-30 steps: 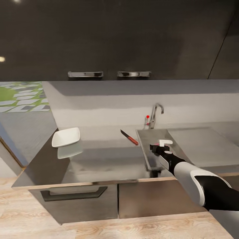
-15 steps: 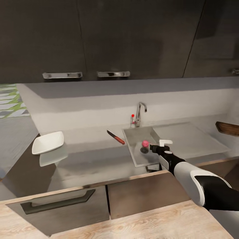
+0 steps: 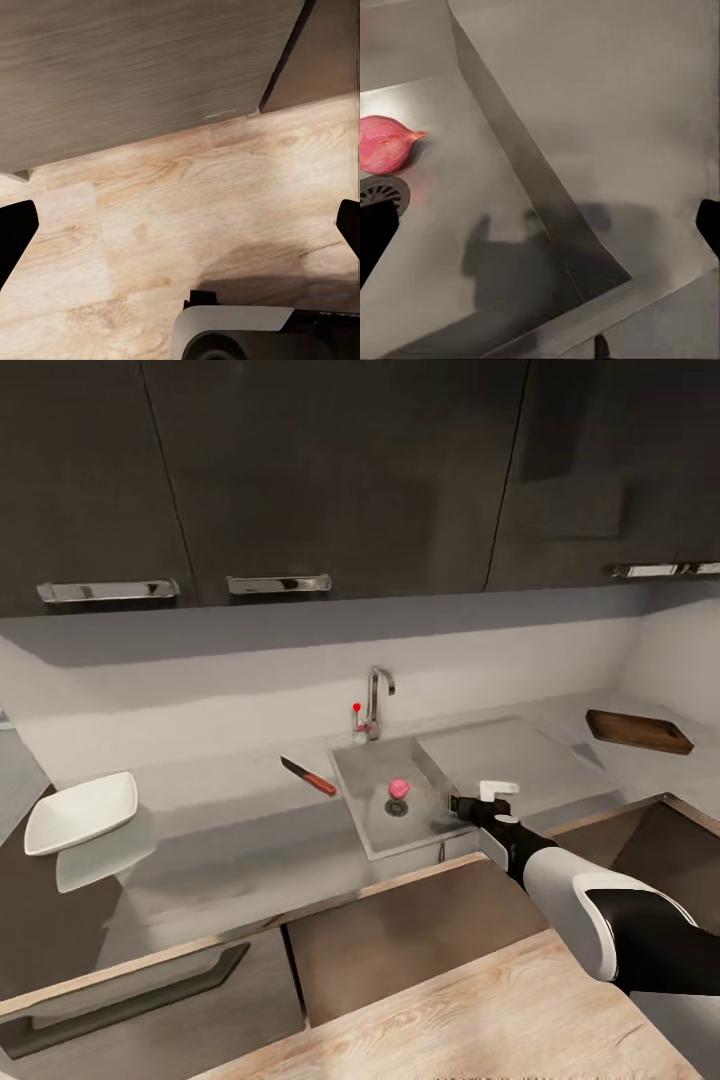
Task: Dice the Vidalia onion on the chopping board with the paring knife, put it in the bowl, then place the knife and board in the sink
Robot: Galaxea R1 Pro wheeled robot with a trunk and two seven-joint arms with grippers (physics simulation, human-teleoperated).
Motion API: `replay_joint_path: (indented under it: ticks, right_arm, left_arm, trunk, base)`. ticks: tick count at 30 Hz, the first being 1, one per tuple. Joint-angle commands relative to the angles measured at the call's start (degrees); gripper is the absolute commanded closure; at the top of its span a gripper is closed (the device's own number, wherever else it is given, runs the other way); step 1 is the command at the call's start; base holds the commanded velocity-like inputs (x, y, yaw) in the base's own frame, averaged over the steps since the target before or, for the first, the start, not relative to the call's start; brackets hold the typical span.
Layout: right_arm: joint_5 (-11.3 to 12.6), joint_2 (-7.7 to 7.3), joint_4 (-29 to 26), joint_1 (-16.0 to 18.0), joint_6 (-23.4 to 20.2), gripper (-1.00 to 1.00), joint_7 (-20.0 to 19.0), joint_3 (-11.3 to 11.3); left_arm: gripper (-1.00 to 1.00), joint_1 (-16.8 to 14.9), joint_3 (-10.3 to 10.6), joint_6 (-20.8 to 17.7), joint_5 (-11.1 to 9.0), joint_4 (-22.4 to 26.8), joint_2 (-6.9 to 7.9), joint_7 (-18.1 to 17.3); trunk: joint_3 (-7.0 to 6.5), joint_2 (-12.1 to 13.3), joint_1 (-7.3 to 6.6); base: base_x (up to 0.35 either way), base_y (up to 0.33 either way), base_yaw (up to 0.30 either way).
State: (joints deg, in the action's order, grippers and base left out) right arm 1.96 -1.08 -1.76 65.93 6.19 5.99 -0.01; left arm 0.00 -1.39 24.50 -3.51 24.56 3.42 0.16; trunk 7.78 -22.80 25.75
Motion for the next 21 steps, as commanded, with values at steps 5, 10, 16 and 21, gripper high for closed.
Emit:
replay_joint_path:
  ticks: [5,10,16,21]
  right_arm:
    - [0.15,0.02,0.09,0.07,0.23,-1.00,0.07,0.01]
    - [0.15,0.02,0.02,0.07,0.23,-1.00,0.07,0.01]
    - [0.14,0.02,0.00,0.07,0.23,-1.00,0.07,0.01]
    - [0.14,0.02,-0.09,0.07,0.23,-1.00,0.07,0.01]
  left_arm:
    - [-1.00,0.00,0.12,0.11,-0.37,-0.01,0.01,0.02]
    - [-1.00,0.00,0.09,0.11,-0.43,-0.13,0.01,0.02]
    - [-1.00,0.00,-0.01,0.11,-0.36,-0.88,0.01,0.02]
    - [-1.00,0.00,-0.02,0.11,-0.36,-0.99,0.01,0.02]
  trunk:
    - [0.12,-0.12,0.03]
    - [0.12,-0.12,0.03]
    - [0.12,-0.12,0.03]
    - [0.12,-0.12,0.03]
  base:
    - [0.000,-0.022,-0.277]
    - [0.000,-0.065,-0.277]
    - [0.000,-0.075,-0.277]
    - [0.000,-0.104,-0.277]
